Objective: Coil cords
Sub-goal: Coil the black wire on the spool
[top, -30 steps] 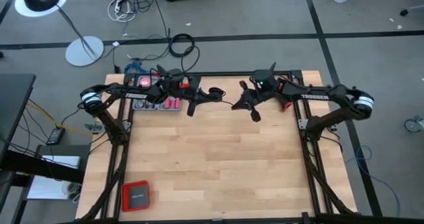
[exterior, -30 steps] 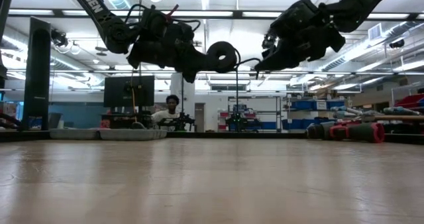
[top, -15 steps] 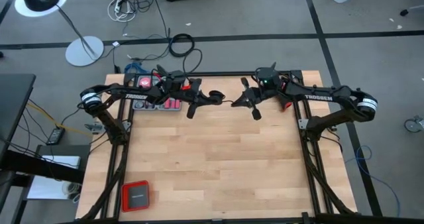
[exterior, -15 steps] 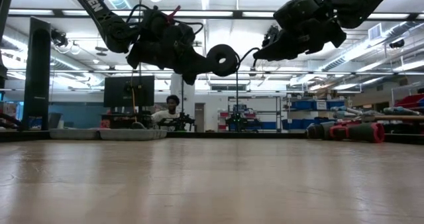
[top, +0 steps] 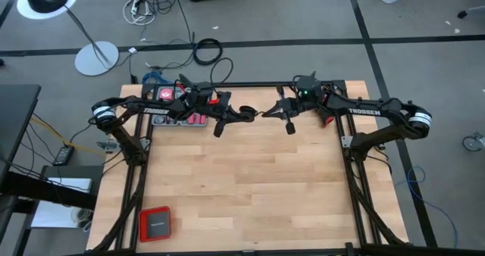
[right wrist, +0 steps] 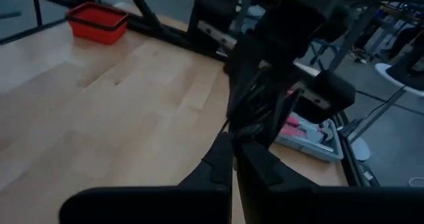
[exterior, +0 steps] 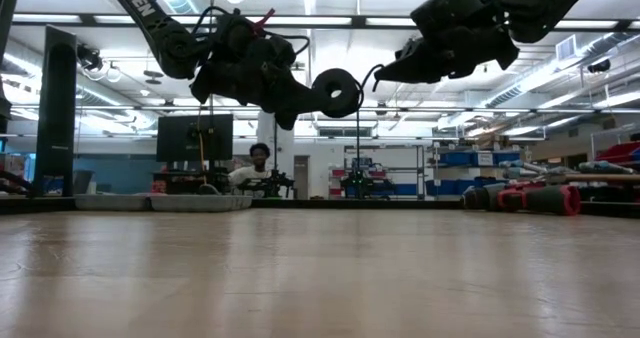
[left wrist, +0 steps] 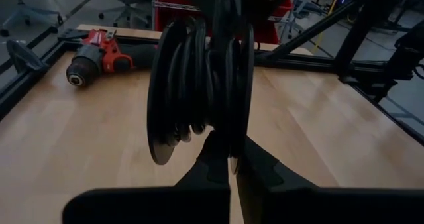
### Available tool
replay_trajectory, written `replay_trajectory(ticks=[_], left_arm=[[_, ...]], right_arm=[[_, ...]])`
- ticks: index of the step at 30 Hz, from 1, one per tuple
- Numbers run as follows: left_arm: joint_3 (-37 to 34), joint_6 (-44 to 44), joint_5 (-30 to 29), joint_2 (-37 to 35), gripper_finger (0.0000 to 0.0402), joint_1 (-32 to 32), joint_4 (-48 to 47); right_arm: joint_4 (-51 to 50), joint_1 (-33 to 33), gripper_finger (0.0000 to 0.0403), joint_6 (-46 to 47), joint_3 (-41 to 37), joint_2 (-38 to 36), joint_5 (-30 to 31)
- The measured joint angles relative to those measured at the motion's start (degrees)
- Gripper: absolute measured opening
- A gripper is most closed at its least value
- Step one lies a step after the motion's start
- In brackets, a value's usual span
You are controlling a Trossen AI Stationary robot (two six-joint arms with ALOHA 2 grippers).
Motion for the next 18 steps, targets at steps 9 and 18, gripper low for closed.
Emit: replay_trajectory(ticks=[9, 18], left_arm=[[0.00, -0.38, 0.55, 0.00, 0.0008, -2.74, -0.73], [-0.02, -3.25, 2.21, 0.00, 0.0008, -6.25, -1.57]], right_arm=[[8.45, 0.04, 0.0004, 0.88, 1.01, 2.80, -3.60], [8.62, 3.71, 0.0004, -0.53, 5.76, 8.42, -7.46]])
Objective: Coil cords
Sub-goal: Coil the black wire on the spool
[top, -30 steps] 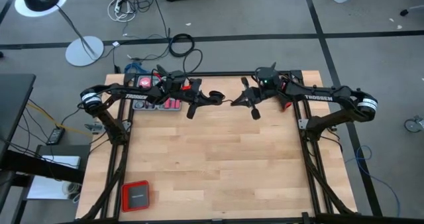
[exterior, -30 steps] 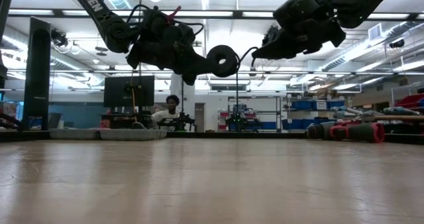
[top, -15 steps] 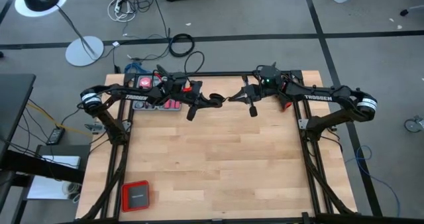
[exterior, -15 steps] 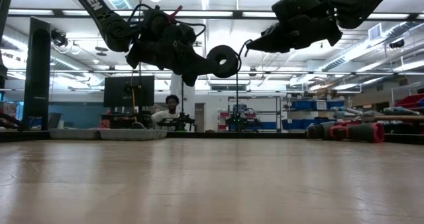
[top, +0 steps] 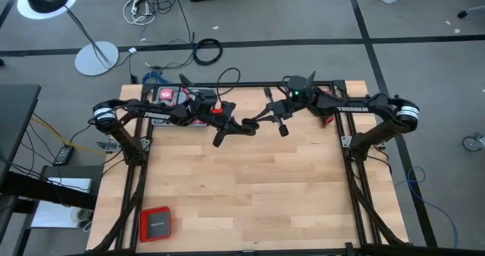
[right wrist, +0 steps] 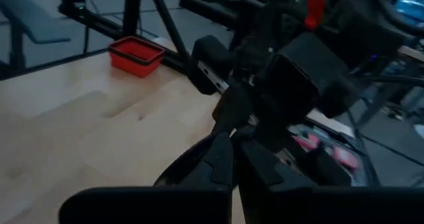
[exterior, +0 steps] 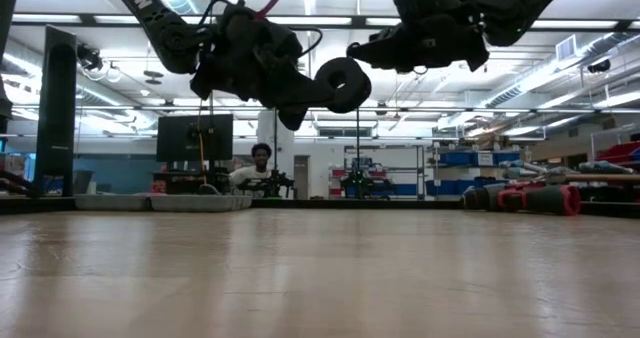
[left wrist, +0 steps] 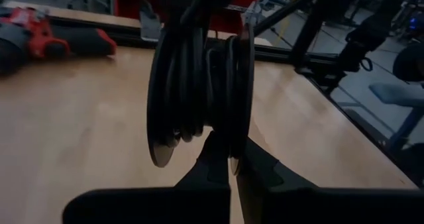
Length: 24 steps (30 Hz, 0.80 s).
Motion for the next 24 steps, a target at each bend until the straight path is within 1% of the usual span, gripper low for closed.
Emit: replay_trajectory(ticks=[5, 9, 12, 14, 17, 20, 24], left_arm=[[-0.04, -1.30, -2.28, 0.00, 0.0008, -2.46, -2.61], [-0.11, -1.21, -5.74, 0.04, 0.0008, -5.16, -4.49], [-0.11, -1.10, -6.79, 0.04, 0.0008, -7.05, -4.39], [-0.11, -0.41, -8.68, 0.04, 0.0008, -8.36, -4.43], [-0.11, 0.14, -10.02, 0.07, 0.0008, -10.33, -3.98], [-0.11, 0.51, -11.16, 0.07, 0.0008, -11.96, -3.84], [-0.11, 1.52, -12.41, 0.09, 0.0008, -13.79, -2.69]], right_arm=[[0.02, 3.31, 0.0004, 3.15, 0.90, 2.91, 0.31], [0.50, 6.71, 0.0005, 4.56, 0.93, 4.96, 3.20], [1.16, 8.41, 0.0005, 6.17, 0.93, 5.94, 4.20], [1.40, 9.28, 0.0005, 6.54, 0.93, 6.45, 4.28], [1.22, 9.99, 0.0006, 9.40, 0.93, 6.60, 4.27], [0.52, 10.08, 0.0016, 12.44, 0.93, 6.58, 3.79], [0.37, 10.64, 0.0044, 13.99, 0.97, 6.58, 2.99]])
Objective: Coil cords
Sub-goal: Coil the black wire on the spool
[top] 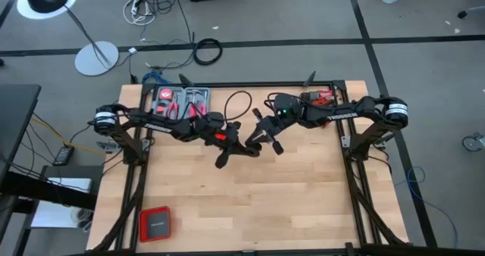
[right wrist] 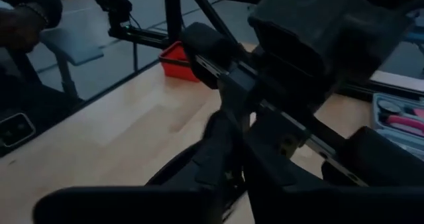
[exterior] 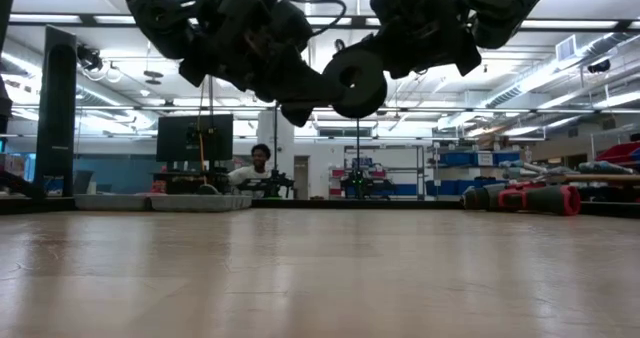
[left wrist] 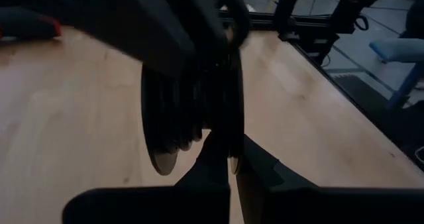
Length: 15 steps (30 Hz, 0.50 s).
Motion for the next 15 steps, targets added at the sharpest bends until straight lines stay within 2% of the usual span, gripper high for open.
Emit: replay_trajectory(ticks=[6, 15], left_arm=[[0.00, 0.07, -1.83, 0.02, 0.0008, -1.65, 1.10], [0.08, 0.02, -3.39, 0.01, 0.0008, -2.50, 3.00]], right_arm=[[1.27, 0.80, 0.0069, 1.35, 0.00, 0.00, -0.17], [3.39, 1.10, 0.0067, 0.79, 0.92, 0.00, 2.96]])
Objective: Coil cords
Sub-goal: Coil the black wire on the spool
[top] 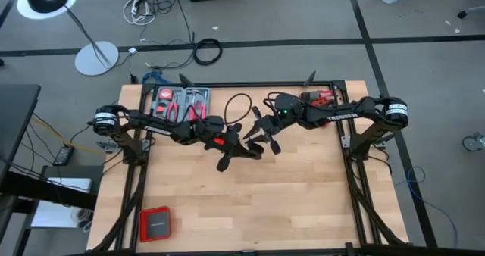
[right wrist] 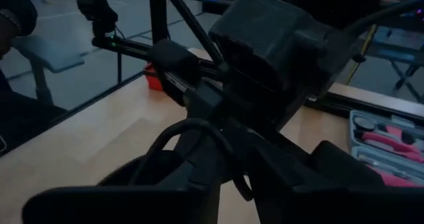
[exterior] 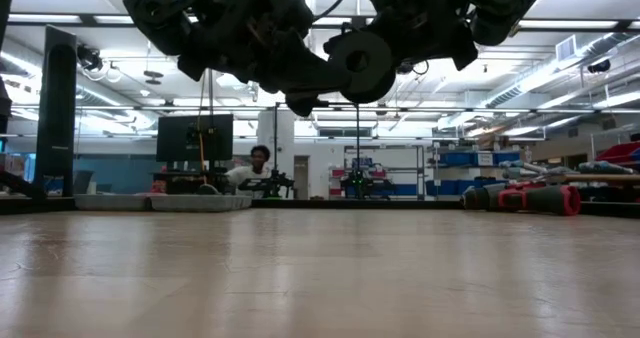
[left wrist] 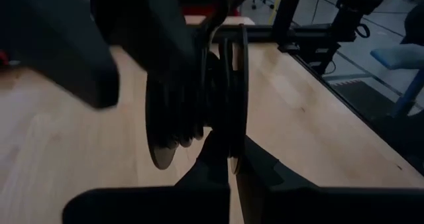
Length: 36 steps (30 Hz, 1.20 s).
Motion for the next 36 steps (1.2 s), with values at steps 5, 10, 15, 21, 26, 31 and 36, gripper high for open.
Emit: replay_trajectory(ticks=[5, 10, 15, 21, 26, 31, 36], left_arm=[[0.01, -0.05, -0.18, -0.03, 0.0008, 0.00, 2.07], [0.03, 0.92, 2.28, -0.05, 0.0008, 0.02, 2.59], [0.03, 2.25, 4.53, -0.05, 0.0008, 0.04, 2.56], [0.05, 3.51, 7.95, -0.05, 0.0008, 0.04, 6.01], [0.05, 5.14, 9.65, -0.05, 0.0008, 0.40, 7.38], [0.05, 5.14, 9.83, -0.05, 0.0008, 0.55, 9.91], [0.05, 5.78, 7.71, -0.03, 0.0008, 0.46, 11.80]], right_arm=[[-0.62, -0.02, 0.0055, -2.46, 0.63, 0.01, 0.90], [-1.41, 0.00, 0.0008, -5.90, 0.63, 0.02, 0.83], [-2.26, 0.00, 0.0006, -8.48, 0.63, 0.02, 0.49], [-3.76, -0.44, 0.0004, -12.40, 0.63, 0.02, -1.93], [-3.61, -0.42, 0.0003, -14.10, 0.63, 0.04, -3.77], [-4.97, 0.80, 0.0004, -14.83, 0.63, 0.04, -3.78], [-6.47, 1.81, 0.0004, -15.09, 0.72, 0.04, -3.21]])
